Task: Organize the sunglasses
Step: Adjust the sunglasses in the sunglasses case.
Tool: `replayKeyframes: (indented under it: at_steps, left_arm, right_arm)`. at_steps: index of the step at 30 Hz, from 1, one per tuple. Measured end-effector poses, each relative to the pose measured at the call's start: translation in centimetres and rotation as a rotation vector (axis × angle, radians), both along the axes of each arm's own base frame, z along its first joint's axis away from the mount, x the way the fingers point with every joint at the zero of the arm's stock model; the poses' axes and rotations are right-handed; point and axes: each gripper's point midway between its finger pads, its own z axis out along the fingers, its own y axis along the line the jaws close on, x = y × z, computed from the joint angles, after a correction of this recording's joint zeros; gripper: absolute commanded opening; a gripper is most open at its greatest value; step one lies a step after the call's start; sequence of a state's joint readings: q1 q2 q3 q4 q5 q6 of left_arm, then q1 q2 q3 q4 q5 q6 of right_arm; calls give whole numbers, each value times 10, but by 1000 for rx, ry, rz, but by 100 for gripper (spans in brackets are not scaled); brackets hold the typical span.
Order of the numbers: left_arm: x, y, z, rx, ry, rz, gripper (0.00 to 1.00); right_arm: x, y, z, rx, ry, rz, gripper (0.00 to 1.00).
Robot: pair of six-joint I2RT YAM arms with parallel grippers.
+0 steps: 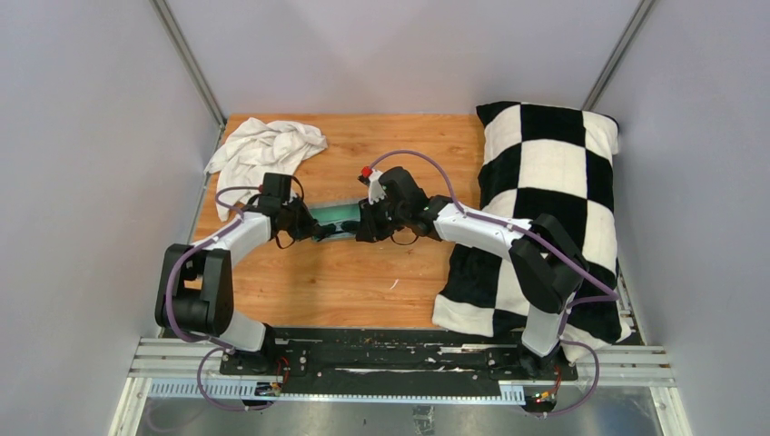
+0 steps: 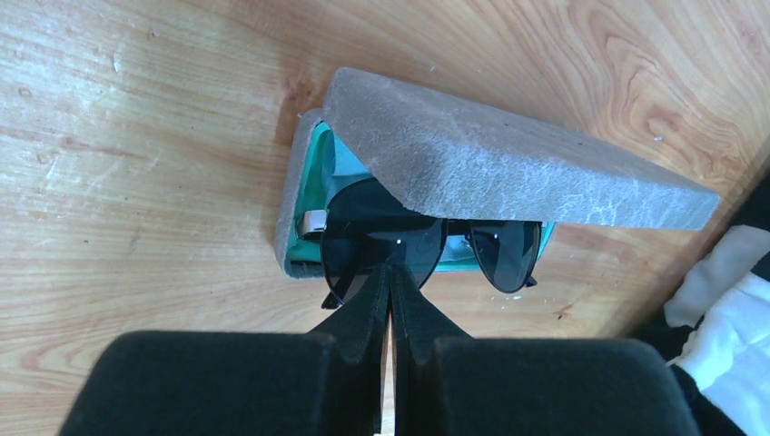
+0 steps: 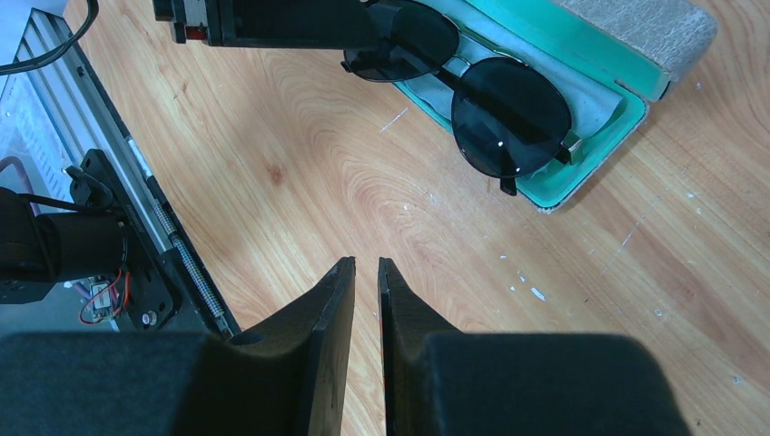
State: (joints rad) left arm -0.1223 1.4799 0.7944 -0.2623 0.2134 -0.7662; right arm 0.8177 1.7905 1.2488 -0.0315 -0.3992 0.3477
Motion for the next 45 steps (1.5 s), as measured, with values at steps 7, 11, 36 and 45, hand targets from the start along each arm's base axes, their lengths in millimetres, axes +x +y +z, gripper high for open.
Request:
replayKeyframes:
  at_steps: [7,11,36,45]
  left_arm:
    - [-3,0,-3,4,6,-8,5]
    - [-5,1,-5,7,11,-12,5]
    - [1,-2,-7,42,-29,-62,7]
    - [1,-4,-5,56,-46,-90,9]
  right_arm:
    - [0,0,0,0,0,0,21]
    - [0,-1,-1,-2,2,-1,25]
    - [13,10,-58,-85,130,-50,25]
    - [26,11,-81,-116,128,-110,24]
